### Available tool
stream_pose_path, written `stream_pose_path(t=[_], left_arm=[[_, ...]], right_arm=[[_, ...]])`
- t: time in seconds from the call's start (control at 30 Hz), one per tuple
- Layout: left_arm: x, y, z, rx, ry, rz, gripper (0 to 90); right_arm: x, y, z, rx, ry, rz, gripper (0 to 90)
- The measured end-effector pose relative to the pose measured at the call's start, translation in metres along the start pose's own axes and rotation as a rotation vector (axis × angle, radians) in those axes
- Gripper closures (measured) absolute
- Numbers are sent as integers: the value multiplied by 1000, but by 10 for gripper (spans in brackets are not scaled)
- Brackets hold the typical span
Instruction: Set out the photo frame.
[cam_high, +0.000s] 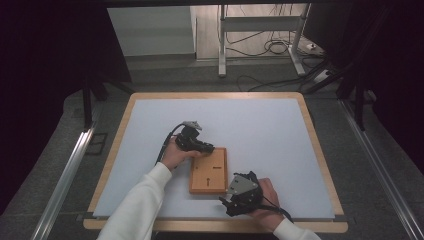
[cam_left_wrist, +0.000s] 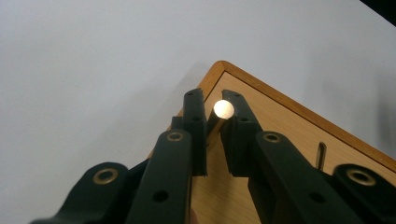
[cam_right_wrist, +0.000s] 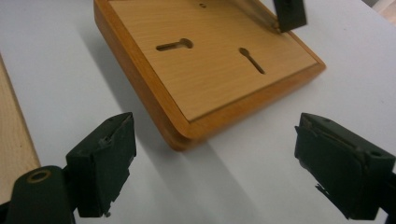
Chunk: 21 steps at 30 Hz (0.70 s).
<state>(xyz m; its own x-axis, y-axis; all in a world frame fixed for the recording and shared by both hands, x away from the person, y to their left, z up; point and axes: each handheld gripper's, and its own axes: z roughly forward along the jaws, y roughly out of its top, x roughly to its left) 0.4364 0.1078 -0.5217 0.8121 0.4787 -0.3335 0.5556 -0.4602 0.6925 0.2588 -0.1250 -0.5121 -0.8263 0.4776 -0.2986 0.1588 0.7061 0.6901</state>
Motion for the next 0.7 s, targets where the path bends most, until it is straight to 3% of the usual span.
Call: stream_pose_path(t=[0.37,0.4,0.47,0.5,0.67,0.7], left_arm=[[4,3,0,13,-24,-23,809],[4,3,0,19,-21,-15,809],[4,3,0,19,-21,-15,809],[3,3,0,16,-17,-16,809],[0,3,0,10,13,-1,827],[0,3,0,9,13,1,827]], right_arm=[[12,14,23,39,-46,-95,118],[15,15,29,54,-70,-131,119],[16,16,31,56,-81,-146,119],[18,18,34,47,-127,-176,121],[18,23,35,35,-151,-194,128],[21,25,35,37,-159,-221,146]])
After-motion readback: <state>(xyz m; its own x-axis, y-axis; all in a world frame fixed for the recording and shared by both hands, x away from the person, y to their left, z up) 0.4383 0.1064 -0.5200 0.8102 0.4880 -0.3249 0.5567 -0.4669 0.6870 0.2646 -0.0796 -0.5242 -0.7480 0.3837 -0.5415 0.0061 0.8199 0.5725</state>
